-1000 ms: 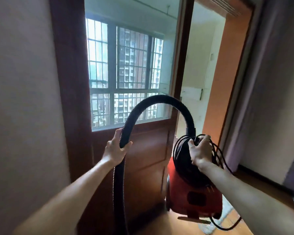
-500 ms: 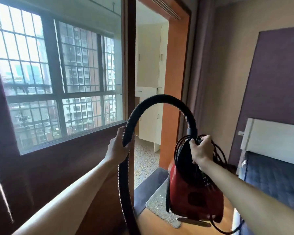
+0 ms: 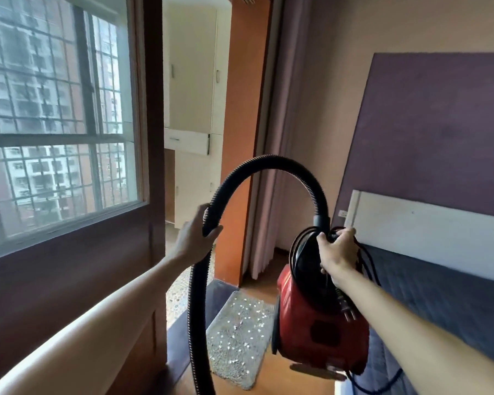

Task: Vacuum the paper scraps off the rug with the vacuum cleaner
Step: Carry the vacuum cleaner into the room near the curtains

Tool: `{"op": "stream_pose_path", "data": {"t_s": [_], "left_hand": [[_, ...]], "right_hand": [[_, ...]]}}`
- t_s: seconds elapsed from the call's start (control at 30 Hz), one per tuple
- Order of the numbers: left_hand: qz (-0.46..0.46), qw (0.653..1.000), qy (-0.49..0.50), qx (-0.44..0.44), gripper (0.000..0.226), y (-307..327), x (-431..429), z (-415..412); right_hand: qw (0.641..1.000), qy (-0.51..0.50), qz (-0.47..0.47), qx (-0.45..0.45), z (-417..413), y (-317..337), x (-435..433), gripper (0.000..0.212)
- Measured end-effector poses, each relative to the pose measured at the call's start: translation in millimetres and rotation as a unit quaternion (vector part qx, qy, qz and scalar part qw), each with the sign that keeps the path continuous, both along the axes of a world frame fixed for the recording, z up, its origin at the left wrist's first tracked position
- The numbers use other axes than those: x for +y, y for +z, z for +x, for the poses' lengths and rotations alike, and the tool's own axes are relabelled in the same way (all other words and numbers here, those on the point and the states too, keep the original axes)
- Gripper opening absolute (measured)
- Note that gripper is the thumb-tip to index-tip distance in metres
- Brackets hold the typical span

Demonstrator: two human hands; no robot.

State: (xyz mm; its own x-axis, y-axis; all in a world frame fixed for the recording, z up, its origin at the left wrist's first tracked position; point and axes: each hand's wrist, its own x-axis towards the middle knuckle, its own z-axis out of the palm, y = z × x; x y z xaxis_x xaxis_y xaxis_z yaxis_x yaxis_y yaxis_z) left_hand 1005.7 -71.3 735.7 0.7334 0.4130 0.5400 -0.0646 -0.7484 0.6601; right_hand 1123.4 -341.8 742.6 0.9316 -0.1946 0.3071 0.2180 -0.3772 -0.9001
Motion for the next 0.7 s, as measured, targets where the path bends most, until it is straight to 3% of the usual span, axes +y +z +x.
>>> {"op": "stream_pose_path", "data": {"t_s": [0.4,0.7], "left_hand": [[0.010,0.997,-0.082,-0.007,0.056,-3,11,126],[0.026,0.996,-0.085,0.012,0.055,-5,-3,225]], "right_hand": [[0.998,-0.057,0.005,-0.002,88,2,-4,0.029],[0.998,-0.065,-0.004,0.012,185,-14,-27,0.029]]}}
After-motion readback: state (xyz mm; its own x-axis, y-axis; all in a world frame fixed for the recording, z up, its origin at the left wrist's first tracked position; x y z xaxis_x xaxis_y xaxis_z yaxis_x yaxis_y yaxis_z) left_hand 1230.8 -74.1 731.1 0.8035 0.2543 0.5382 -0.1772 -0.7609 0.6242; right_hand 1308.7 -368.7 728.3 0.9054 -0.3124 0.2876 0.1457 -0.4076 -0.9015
